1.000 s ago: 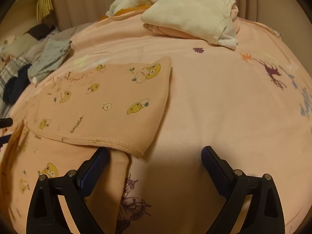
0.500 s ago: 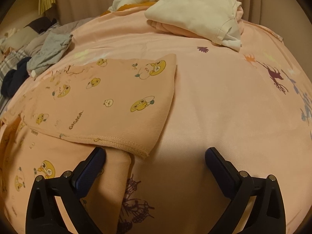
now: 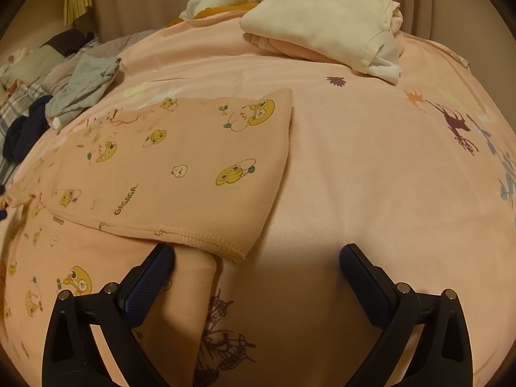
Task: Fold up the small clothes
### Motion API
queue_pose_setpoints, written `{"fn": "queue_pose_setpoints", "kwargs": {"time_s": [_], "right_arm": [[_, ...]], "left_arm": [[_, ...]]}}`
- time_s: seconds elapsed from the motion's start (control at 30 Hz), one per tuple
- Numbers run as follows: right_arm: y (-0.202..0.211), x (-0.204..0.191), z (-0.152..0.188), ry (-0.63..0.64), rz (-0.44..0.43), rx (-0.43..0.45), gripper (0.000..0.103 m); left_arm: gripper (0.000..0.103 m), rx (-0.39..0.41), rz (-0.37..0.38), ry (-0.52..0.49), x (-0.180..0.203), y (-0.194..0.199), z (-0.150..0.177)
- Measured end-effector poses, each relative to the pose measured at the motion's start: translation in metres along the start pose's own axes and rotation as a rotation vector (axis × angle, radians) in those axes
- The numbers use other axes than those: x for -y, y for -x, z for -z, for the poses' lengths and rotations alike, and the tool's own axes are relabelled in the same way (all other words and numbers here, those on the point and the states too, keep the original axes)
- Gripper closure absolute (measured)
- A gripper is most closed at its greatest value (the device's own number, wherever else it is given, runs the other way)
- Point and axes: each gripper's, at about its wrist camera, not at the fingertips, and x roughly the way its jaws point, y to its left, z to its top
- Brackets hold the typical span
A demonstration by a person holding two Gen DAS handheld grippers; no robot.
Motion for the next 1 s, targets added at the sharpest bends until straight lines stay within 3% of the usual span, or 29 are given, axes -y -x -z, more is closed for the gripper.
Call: {"fn": "queue_pose_setpoints", "kwargs": {"time_s": [0.07, 0.17, 0.23, 0.3, 0.37, 0.47, 0.5, 0.6, 0.63, 0.7, 0.8, 0.93, 1.0], "right_arm": [[0.0, 0.0, 0.0, 0.001, 0.001, 0.0, 0.0], [0.0, 0.0, 0.0, 0.001, 0.0, 0.0, 0.0], [0.0, 0.0, 0.0, 0.0, -0.001, 0.001, 0.0], [0.0, 0.001, 0.0, -0.002, -0.004, 0.002, 0.0], [0.0, 0.002, 0.0, -0.005, -0.011, 0.004, 0.0], [0.001, 0.005, 0.0, -0.016, -0.027, 0.008, 0.0], [0.002, 0.005, 0.0, -0.019, -0.031, 0.01, 0.0], [0.002, 0.006, 0.0, -0.025, -0.039, 0.013, 0.0], [0.003, 0.006, 0.0, -0.029, -0.042, 0.015, 0.002], [0.006, 0.011, 0.0, -0.053, -0.049, 0.028, 0.009], [0.01, 0.022, -0.001, -0.105, -0.078, 0.047, 0.023], [0.014, 0.029, 0.001, -0.144, -0.106, 0.063, 0.035], [0.014, 0.024, 0.001, -0.123, -0.108, 0.064, 0.048]], "left_arm": [[0.038, -0.044, 0.07, -0.041, 0.028, -0.005, 0.011], [0.034, -0.15, 0.085, -0.079, 0.053, -0.038, 0.025], [0.035, -0.22, 0.011, -0.112, 0.062, -0.071, 0.033], [0.036, -0.258, -0.045, -0.069, 0.059, -0.103, 0.039], [0.035, -0.199, -0.044, -0.026, 0.061, -0.114, 0.033], [0.035, -0.128, 0.002, -0.054, 0.074, -0.12, 0.019], [0.041, -0.094, -0.034, -0.066, 0.077, -0.126, 0.014], [0.079, -0.002, -0.198, -0.142, 0.087, -0.139, 0.016], [0.083, 0.018, -0.213, -0.154, 0.086, -0.14, 0.012], [0.087, 0.065, -0.235, -0.147, 0.085, -0.146, 0.006], [0.089, 0.089, -0.207, -0.093, 0.076, -0.143, -0.005], [0.096, 0.209, -0.285, -0.094, 0.065, -0.117, -0.022], [0.096, 0.249, -0.298, -0.067, 0.059, -0.106, -0.032]]}}
